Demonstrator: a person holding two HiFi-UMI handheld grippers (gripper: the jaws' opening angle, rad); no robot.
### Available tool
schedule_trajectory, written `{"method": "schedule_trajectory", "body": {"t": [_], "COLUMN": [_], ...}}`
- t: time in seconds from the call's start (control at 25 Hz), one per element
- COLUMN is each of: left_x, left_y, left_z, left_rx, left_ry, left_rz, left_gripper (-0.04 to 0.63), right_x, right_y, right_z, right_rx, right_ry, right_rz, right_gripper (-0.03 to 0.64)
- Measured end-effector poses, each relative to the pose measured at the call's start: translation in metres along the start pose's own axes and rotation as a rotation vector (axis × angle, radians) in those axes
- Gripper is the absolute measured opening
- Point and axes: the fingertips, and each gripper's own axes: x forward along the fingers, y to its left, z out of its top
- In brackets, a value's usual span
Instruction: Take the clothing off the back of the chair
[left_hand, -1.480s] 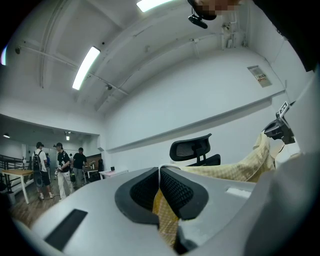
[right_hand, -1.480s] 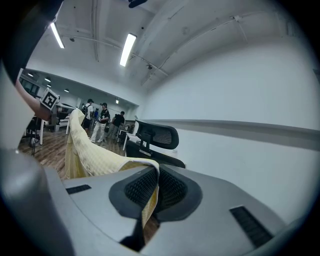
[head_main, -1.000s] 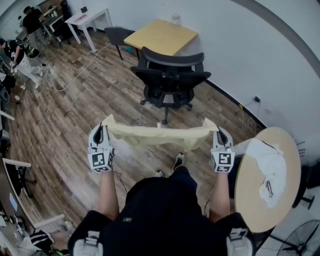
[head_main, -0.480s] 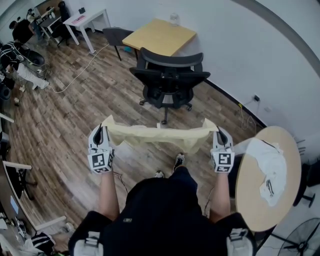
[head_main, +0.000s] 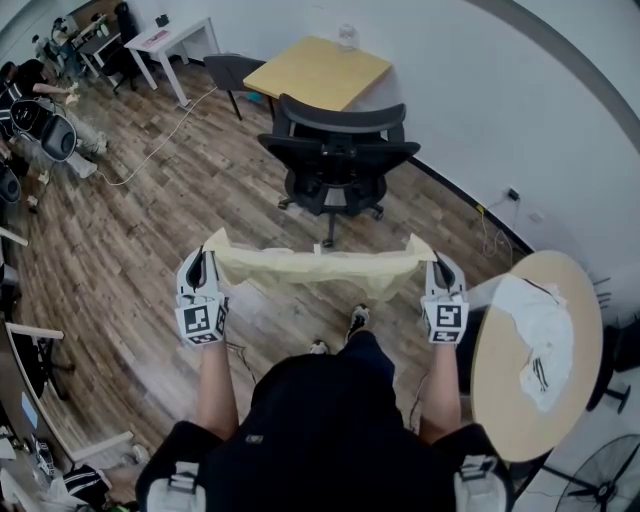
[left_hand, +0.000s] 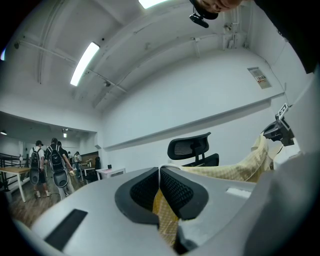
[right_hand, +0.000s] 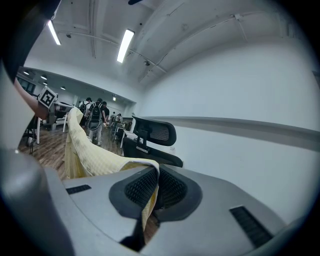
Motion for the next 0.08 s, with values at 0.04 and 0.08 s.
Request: {"method": "schedule_trajectory", "body": {"t": [0.04,0.08], "left_x": [-0.0002,-0.0003], "left_y": [-0.0003,-0.0006], "left_z": [-0.0002,-0.0004], "left_rx": [0.001,0.002], "left_ry": [0.000,0.000], "left_rz": [-0.001,-0.002], "left_gripper": [0.008,0.008], "right_x": [-0.0003,-0.0005], "right_y": [0.0002,0.0003], "right_z": [-0.0004,-0.0008], "right_rx": [0.000,0.001], "right_ry": [0.001,0.002], "right_rz": [0.000,0.000], "right_gripper": [0.003,0.003]}}
